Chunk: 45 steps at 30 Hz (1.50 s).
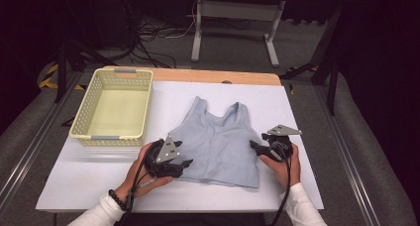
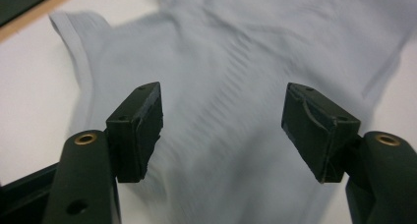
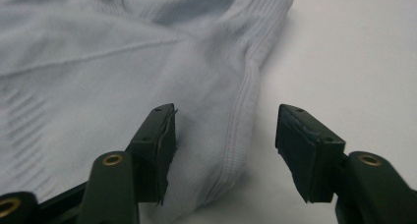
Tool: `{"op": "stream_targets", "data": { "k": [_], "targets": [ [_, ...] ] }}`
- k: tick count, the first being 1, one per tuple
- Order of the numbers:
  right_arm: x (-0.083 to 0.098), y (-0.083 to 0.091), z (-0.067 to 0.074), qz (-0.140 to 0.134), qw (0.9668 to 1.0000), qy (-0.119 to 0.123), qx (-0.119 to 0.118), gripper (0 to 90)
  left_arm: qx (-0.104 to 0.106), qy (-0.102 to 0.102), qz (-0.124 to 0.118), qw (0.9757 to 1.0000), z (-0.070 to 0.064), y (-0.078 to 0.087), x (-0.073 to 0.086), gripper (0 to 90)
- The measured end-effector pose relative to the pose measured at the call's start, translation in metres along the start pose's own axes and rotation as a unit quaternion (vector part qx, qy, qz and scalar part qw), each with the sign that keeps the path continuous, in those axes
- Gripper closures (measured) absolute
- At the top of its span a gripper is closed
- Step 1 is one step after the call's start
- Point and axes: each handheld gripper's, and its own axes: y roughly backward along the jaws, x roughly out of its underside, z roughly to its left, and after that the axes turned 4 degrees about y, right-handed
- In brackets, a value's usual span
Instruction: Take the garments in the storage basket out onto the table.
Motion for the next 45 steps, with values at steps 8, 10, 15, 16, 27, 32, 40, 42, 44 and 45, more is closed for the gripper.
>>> {"op": "stream_targets", "data": {
  "k": [8, 10, 15, 16, 27, 32, 40, 42, 44, 45],
  "targets": [
    [0.007, -0.006, -0.007, 0.020, 0.9996, -0.017, -0.012, 37.9, 0.040, 0.014, 0.057, 0.9975, 0.001, -0.002, 0.031, 43.4],
    [0.008, -0.010, -0.007, 0.028, 0.9991, -0.019, -0.027, 42.4, 0.049, 0.027, 0.056, 0.9969, 0.004, -0.002, 0.032, 49.9],
    [0.008, -0.014, -0.006, 0.023, 0.9978, -0.017, -0.060, 67.3, 0.068, 0.026, 0.060, 0.9955, 0.005, 0.000, 0.034, 68.5],
    [0.008, -0.014, -0.006, 0.023, 0.9978, -0.017, -0.060, 67.3, 0.070, 0.026, 0.061, 0.9953, 0.005, 0.000, 0.033, 68.5],
    [-0.015, -0.003, -0.014, -0.017, 0.9998, 0.005, 0.011, 79.8, 0.054, 0.024, 0.062, 0.9964, 0.005, -0.009, 0.025, 86.9],
    [-0.029, -0.010, -0.022, -0.037, 0.9982, -0.005, 0.048, 79.7, 0.047, 0.034, 0.054, 0.9968, 0.013, -0.020, 0.016, 87.7],
    [-0.027, -0.015, -0.028, -0.044, 0.9964, -0.035, 0.064, 66.2, 0.051, 0.025, 0.053, 0.9970, 0.013, -0.015, 0.016, 87.8],
    [-0.022, -0.009, -0.028, -0.046, 0.9959, -0.046, 0.064, 57.5, 0.049, 0.020, 0.052, 0.9972, 0.015, -0.011, 0.016, 87.8],
    [-0.015, -0.002, -0.025, -0.043, 0.9966, -0.040, 0.057, 55.8, 0.048, 0.024, 0.045, 0.9976, 0.017, -0.005, 0.016, 87.9],
    [-0.011, 0.002, -0.022, -0.036, 0.9973, -0.036, 0.052, 52.2, 0.047, 0.025, 0.044, 0.9976, 0.018, -0.003, 0.016, 87.9]
  ]
}}
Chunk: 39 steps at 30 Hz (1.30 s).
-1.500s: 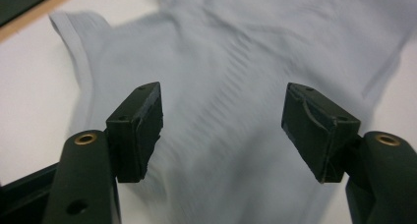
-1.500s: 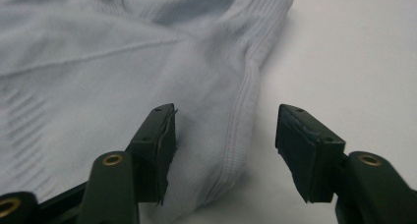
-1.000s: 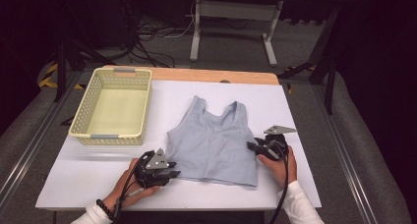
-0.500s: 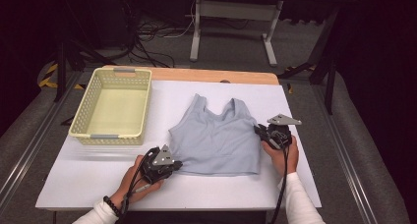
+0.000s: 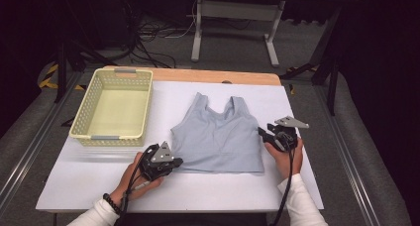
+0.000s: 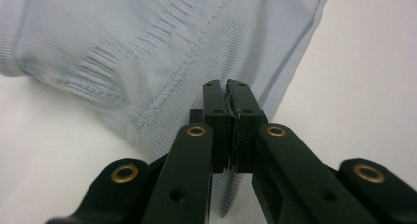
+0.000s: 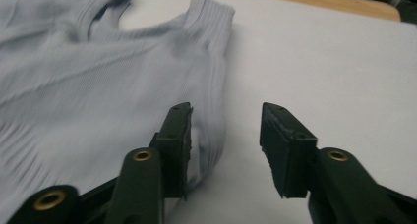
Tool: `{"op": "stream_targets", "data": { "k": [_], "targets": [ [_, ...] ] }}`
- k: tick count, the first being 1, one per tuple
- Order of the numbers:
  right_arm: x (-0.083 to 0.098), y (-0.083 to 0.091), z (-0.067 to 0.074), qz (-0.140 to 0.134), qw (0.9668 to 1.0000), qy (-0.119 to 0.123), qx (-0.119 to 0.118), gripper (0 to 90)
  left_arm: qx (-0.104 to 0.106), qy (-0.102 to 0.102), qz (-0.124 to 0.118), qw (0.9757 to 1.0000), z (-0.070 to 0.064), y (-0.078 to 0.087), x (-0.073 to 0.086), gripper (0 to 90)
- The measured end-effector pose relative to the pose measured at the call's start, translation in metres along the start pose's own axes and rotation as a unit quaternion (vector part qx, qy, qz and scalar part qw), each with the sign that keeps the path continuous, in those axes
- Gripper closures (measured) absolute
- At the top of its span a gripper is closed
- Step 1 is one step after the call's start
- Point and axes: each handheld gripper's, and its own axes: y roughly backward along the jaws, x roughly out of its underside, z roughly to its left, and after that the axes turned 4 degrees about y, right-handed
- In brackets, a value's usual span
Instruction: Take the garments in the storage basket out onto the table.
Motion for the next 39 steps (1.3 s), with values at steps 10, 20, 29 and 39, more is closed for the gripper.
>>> {"op": "stream_targets", "data": {
  "k": [10, 20, 29, 39],
  "targets": [
    [0.033, 0.022, 0.031, 0.034, 0.9984, 0.011, -0.045, 47.4, -0.002, -0.001, -0.006, 1.0000, 0.003, 0.014, 0.008, 88.2],
    [0.047, 0.026, 0.045, 0.067, 0.9943, 0.019, -0.081, 63.0, 0.005, -0.018, 0.016, 0.9997, -0.006, 0.006, 0.012, 88.2],
    [0.046, 0.046, 0.047, 0.060, 0.9955, 0.034, -0.065, 84.4, 0.018, -0.015, 0.005, 0.9997, -0.008, 0.009, 0.011, 88.2],
    [0.047, 0.063, 0.047, 0.036, 0.9973, 0.041, -0.049, 80.7, 0.015, -0.034, 0.014, 0.9992, -0.016, 0.004, 0.010, 88.2]
  ]
}}
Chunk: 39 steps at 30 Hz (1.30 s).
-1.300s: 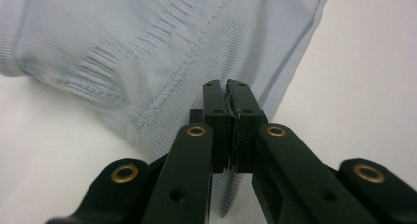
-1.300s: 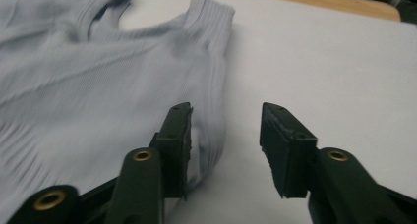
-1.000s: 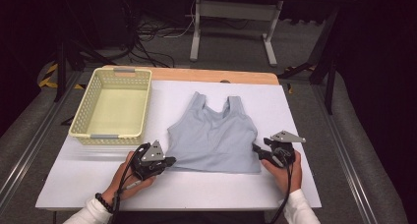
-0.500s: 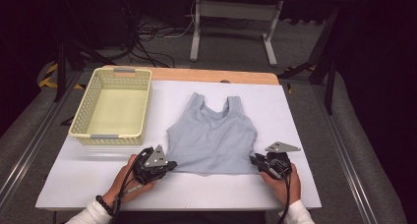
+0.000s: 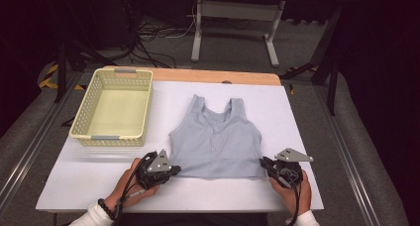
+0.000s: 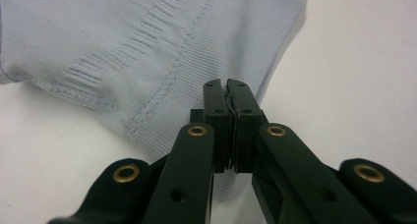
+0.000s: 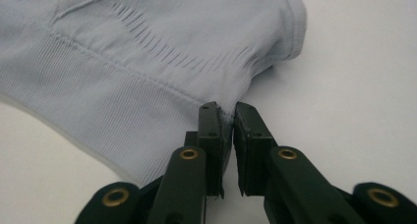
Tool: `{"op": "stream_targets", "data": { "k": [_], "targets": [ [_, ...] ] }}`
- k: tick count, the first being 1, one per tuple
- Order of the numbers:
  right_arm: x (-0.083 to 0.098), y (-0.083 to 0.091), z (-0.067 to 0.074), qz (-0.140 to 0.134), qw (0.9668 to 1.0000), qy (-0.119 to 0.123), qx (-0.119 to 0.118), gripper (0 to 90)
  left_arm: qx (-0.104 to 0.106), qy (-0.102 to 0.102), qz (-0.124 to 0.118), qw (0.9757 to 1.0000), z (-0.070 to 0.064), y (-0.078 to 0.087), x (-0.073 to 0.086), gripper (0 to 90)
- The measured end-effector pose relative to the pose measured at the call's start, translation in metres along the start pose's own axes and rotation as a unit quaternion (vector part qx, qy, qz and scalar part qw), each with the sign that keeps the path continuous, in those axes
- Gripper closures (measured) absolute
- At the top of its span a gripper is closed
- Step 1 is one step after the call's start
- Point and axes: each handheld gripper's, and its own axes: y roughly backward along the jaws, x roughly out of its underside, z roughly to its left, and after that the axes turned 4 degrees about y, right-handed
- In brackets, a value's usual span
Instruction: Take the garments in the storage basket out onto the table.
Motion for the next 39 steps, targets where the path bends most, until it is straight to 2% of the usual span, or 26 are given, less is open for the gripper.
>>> {"op": "stream_targets", "data": {
  "k": [4, 5, 7, 9, 10, 14, 15, 17, 19, 23, 25, 26, 31, 32, 35, 37, 39],
  "targets": [
    [-0.004, 0.002, -0.005, -0.021, 0.9997, 0.002, 0.016, 77.0, -0.007, -0.010, 0.013, 0.9998, -0.001, -0.004, 0.000, 88.2],
    [-0.007, 0.002, -0.007, -0.033, 0.9992, 0.005, 0.023, 74.5, -0.008, -0.015, 0.014, 0.9998, -0.002, -0.005, 0.000, 88.1],
    [-0.011, 0.000, -0.010, -0.044, 0.9983, 0.010, 0.037, 77.7, -0.010, -0.019, 0.015, 0.9996, -0.002, -0.005, 0.000, 88.1],
    [-0.016, -0.002, -0.015, -0.055, 0.9980, 0.011, 0.031, 84.8, -0.008, -0.017, 0.016, 0.9997, -0.002, -0.004, 0.000, 88.1],
    [-0.019, -0.003, -0.017, -0.056, 0.9978, 0.010, 0.032, 85.2, -0.007, -0.013, 0.014, 0.9998, -0.001, -0.005, 0.000, 88.1],
    [-0.031, -0.012, -0.028, -0.070, 0.9971, -0.005, 0.031, 78.4, -0.006, -0.013, 0.015, 0.9998, 0.000, -0.005, 0.000, 88.1],
    [-0.035, -0.018, -0.031, -0.067, 0.9973, -0.007, 0.031, 72.4, -0.005, -0.013, 0.015, 0.9998, 0.000, -0.006, 0.001, 88.1],
    [-0.038, -0.027, -0.035, -0.062, 0.9973, -0.014, 0.037, 68.8, -0.004, -0.011, 0.014, 0.9998, 0.000, -0.006, 0.001, 88.1],
    [-0.040, -0.041, -0.042, -0.039, 0.9984, -0.019, 0.037, 63.7, -0.003, -0.010, 0.014, 0.9998, 0.000, -0.006, 0.001, 88.1],
    [-0.039, -0.059, -0.045, -0.011, 0.9995, -0.020, 0.024, 63.2, 0.001, -0.005, 0.012, 0.9999, 0.001, -0.006, 0.002, 88.1],
    [-0.038, -0.064, -0.045, -0.002, 0.9994, -0.028, 0.019, 62.6, 0.000, -0.005, 0.011, 0.9999, 0.001, -0.006, 0.002, 88.1],
    [-0.037, -0.066, -0.045, 0.004, 0.9994, -0.026, 0.022, 61.6, 0.000, -0.004, 0.011, 0.9999, 0.001, -0.006, 0.002, 88.1],
    [-0.035, -0.075, -0.044, 0.032, 0.9991, -0.017, 0.025, 64.8, 0.001, -0.004, 0.011, 0.9999, 0.002, -0.007, 0.002, 88.1],
    [-0.034, -0.075, -0.045, 0.031, 0.9991, -0.020, 0.019, 67.9, 0.002, -0.004, 0.011, 0.9999, 0.002, -0.007, 0.002, 88.1],
    [-0.035, -0.076, -0.045, 0.033, 0.9992, -0.011, 0.018, 76.9, 0.004, -0.001, 0.009, 0.9999, 0.002, -0.007, 0.002, 88.1],
    [-0.038, -0.076, -0.044, 0.036, 0.9990, 0.008, 0.027, 80.3, 0.004, -0.003, 0.010, 0.9999, 0.003, -0.007, 0.002, 88.1],
    [-0.041, -0.073, -0.043, 0.026, 0.9986, 0.018, 0.043, 81.6, 0.003, -0.005, 0.012, 0.9999, 0.003, -0.006, 0.001, 88.1]
  ]
}}
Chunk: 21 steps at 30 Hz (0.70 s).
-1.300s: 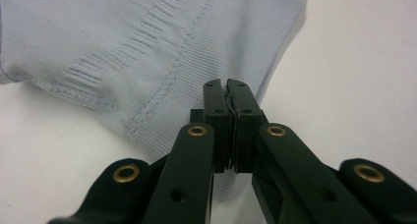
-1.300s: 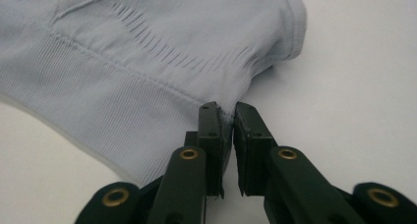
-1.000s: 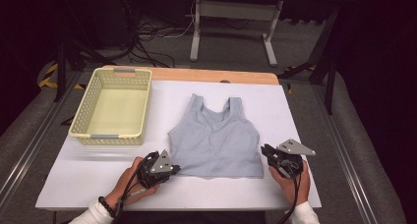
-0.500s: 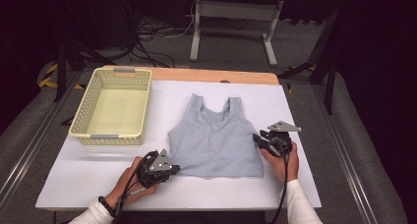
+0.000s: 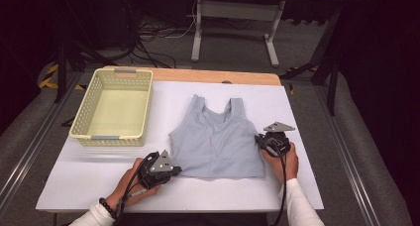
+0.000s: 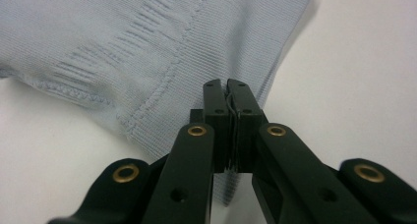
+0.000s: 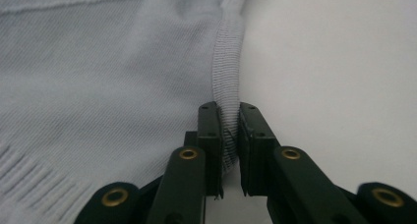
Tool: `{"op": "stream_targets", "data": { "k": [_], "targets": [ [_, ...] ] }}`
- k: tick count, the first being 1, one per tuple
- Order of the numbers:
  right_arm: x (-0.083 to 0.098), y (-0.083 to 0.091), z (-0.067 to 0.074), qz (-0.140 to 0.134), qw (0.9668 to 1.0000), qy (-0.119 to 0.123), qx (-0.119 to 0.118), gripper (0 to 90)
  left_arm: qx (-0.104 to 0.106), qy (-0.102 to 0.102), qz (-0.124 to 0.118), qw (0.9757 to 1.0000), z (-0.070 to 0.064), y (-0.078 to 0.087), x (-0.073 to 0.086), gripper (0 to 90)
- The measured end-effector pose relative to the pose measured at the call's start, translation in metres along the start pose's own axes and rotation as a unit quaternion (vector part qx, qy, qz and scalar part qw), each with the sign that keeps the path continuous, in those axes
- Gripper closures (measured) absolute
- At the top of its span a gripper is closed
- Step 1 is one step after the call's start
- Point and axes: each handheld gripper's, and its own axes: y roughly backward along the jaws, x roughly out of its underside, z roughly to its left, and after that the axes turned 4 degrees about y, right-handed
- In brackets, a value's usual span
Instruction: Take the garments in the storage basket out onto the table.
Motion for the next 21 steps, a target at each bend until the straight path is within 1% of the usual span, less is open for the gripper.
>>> {"op": "stream_targets", "data": {
  "k": [2, 4, 7, 9, 10, 11, 12, 15, 17, 19, 20, 21],
  "targets": [
    [-0.003, 0.004, 0.000, -0.012, 0.9998, 0.005, 0.014, 82.3, 0.000, 0.001, -0.001, 1.0000, 0.001, -0.001, 0.000, 88.1],
    [-0.005, 0.007, 0.001, -0.025, 0.9994, 0.004, 0.024, 82.1, -0.001, 0.002, 0.000, 1.0000, 0.000, -0.001, 0.000, 88.1],
    [-0.004, 0.008, 0.002, -0.023, 0.9994, 0.001, 0.025, 79.8, -0.001, 0.002, 0.000, 1.0000, 0.000, -0.001, 0.000, 88.1],
    [-0.003, 0.009, 0.001, -0.028, 0.9993, -0.008, 0.024, 73.3, -0.001, 0.002, -0.001, 1.0000, 0.000, -0.001, 0.000, 88.1],
    [-0.002, 0.012, 0.001, -0.031, 0.9989, -0.015, 0.031, 66.6, -0.002, 0.002, -0.001, 1.0000, -0.001, -0.001, 0.000, 88.1],
    [-0.001, 0.013, 0.001, -0.031, 0.9988, -0.019, 0.033, 62.0, -0.002, 0.003, -0.001, 1.0000, -0.001, -0.001, 0.000, 88.1],
    [0.000, 0.014, 0.002, -0.029, 0.9987, -0.024, 0.034, 59.2, -0.002, 0.003, -0.001, 1.0000, -0.001, -0.001, 0.000, 88.1],
    [0.007, 0.020, 0.004, -0.029, 0.9989, -0.031, 0.018, 52.9, 0.000, 0.003, -0.004, 1.0000, -0.001, -0.001, 0.000, 88.1],
    [0.013, 0.020, 0.008, -0.019, 0.9991, -0.036, -0.005, 51.6, 0.000, 0.002, -0.002, 1.0000, -0.002, -0.001, 0.000, 88.1],
    [0.017, 0.018, 0.012, -0.005, 0.9994, -0.032, -0.008, 49.9, 0.001, -0.001, -0.001, 1.0000, -0.002, 0.000, 0.000, 88.1],
    [0.019, 0.016, 0.013, 0.006, 0.9993, -0.034, -0.012, 49.1, 0.001, -0.001, 0.000, 1.0000, -0.002, 0.000, 0.000, 88.1],
    [0.021, 0.014, 0.012, 0.010, 0.9991, -0.040, -0.014, 48.9, 0.001, -0.001, 0.000, 1.0000, -0.002, 0.000, 0.000, 88.1]
  ]
}}
